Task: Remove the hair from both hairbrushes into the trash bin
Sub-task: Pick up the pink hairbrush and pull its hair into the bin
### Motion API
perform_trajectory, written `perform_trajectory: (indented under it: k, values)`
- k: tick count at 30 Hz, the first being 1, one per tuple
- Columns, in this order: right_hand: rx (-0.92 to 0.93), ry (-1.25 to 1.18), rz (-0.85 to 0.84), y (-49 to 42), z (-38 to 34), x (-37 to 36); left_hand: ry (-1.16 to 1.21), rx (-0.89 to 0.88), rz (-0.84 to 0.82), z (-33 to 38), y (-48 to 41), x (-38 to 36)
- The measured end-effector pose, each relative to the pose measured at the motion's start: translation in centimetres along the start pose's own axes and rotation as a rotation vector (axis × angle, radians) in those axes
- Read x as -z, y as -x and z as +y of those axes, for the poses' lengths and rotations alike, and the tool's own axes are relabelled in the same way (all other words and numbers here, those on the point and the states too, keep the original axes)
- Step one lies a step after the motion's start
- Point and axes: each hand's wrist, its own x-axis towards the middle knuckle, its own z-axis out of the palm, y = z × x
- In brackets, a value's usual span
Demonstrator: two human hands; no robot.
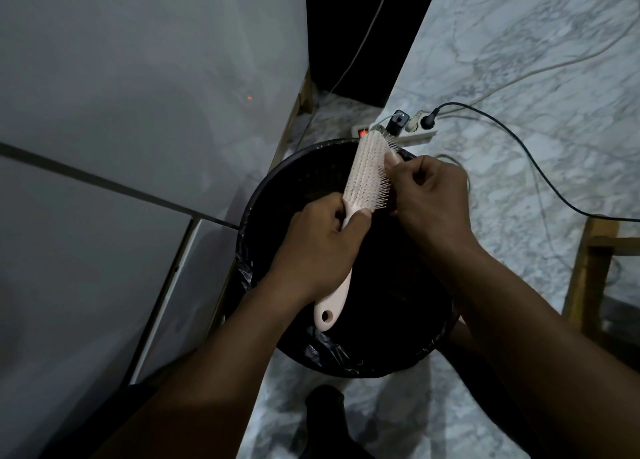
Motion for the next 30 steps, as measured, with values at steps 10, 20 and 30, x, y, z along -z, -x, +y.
perform_trajectory:
  k: [10, 20, 30]
  values:
    - [-0.126, -0.168, -0.001, -0.3, -0.2, 0.6, -0.147, 0.057, 0.047, -0.6, 0.0, 0.1]
    - [0.091, -0.135, -0.149, -0.5, 0.4, 0.4, -0.151, -0.030, -0.088, -0.5, 0.4, 0.1]
    - [-0.319, -0.493, -0.058, -1.8, 0.1, 1.4, -0.219, -0.045, -0.015, -0.7, 0.3, 0.2]
